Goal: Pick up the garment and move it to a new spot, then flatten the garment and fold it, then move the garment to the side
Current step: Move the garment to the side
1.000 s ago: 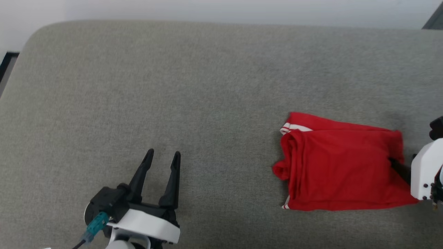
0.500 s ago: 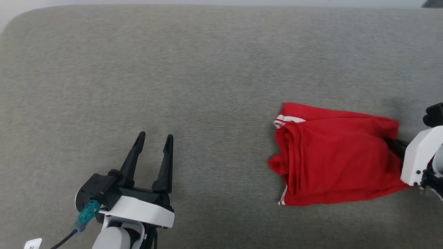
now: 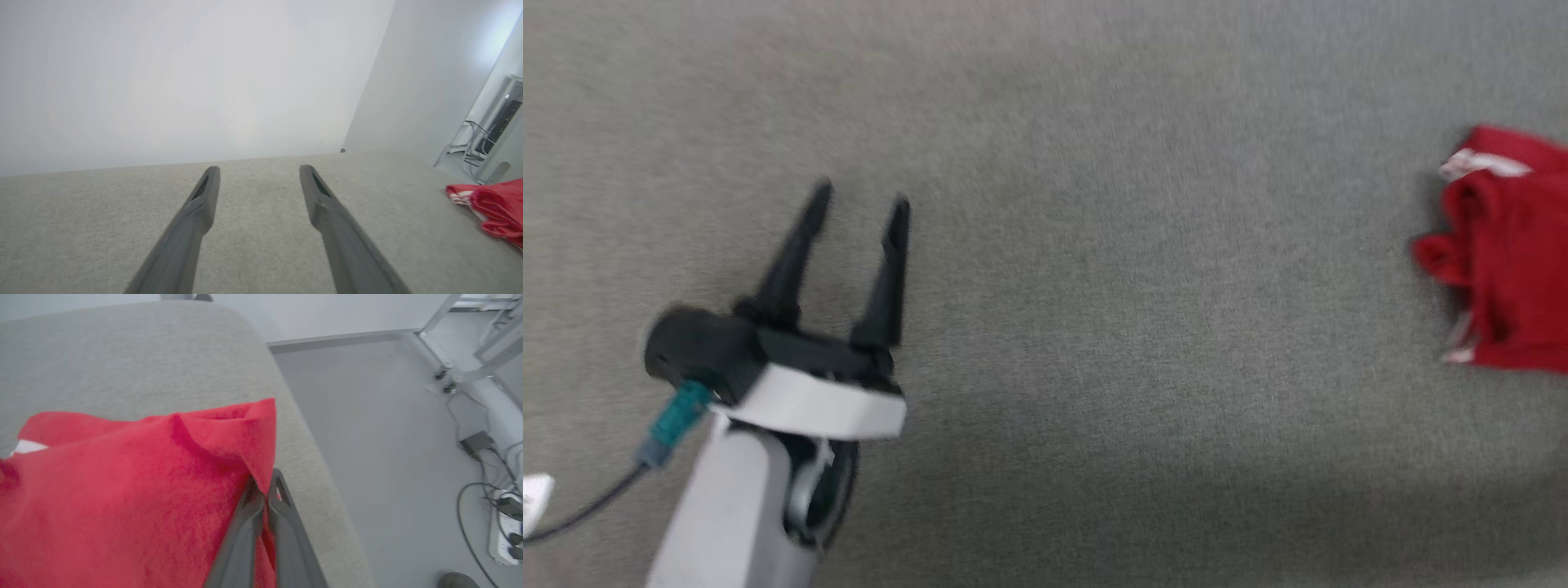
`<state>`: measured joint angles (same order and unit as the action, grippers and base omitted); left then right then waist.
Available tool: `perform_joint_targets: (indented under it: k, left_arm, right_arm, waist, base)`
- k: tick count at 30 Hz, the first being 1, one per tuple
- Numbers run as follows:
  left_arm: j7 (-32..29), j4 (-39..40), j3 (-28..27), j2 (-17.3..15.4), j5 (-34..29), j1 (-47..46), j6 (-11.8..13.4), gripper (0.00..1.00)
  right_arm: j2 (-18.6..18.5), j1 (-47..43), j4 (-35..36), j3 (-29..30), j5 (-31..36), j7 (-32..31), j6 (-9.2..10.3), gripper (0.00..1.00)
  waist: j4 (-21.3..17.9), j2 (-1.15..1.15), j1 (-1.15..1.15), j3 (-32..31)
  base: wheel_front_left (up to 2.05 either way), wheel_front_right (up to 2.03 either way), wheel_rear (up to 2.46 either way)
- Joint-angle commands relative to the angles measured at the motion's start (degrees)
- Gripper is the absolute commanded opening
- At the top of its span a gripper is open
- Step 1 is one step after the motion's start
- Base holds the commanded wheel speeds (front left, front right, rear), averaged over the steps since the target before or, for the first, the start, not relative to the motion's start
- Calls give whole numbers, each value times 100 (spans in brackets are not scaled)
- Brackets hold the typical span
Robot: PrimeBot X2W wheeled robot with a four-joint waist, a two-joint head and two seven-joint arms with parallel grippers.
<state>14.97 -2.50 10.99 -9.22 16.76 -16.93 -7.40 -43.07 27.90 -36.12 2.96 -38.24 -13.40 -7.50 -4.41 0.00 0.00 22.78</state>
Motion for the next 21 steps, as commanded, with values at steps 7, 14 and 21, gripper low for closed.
perform_joint_targets:
  k: [7, 14, 21]
  left_arm:
    - [29, 225, 29, -375, -132, -982, -13, 100]
    - [29, 375, 216, -498, -180, -1458, -13, 100]
    - [29, 525, 145, -381, -225, -1215, -13, 100]
  right_arm:
    - [-117, 1141, -820, 417, 610, 814, 2, 0]
    - [-72, 2147, -1914, 371, 1549, 1400, 2, 0]
    - [130, 2493, -2666, 181, 1948, 1872, 2, 100]
  waist:
    - [-364, 0, 0, 1103]
    - [-236, 0, 0, 1438]
    - [-81, 0, 0, 1344]
  base:
    - [0, 0, 0]
    - [0, 0, 0]
    - [0, 0, 0]
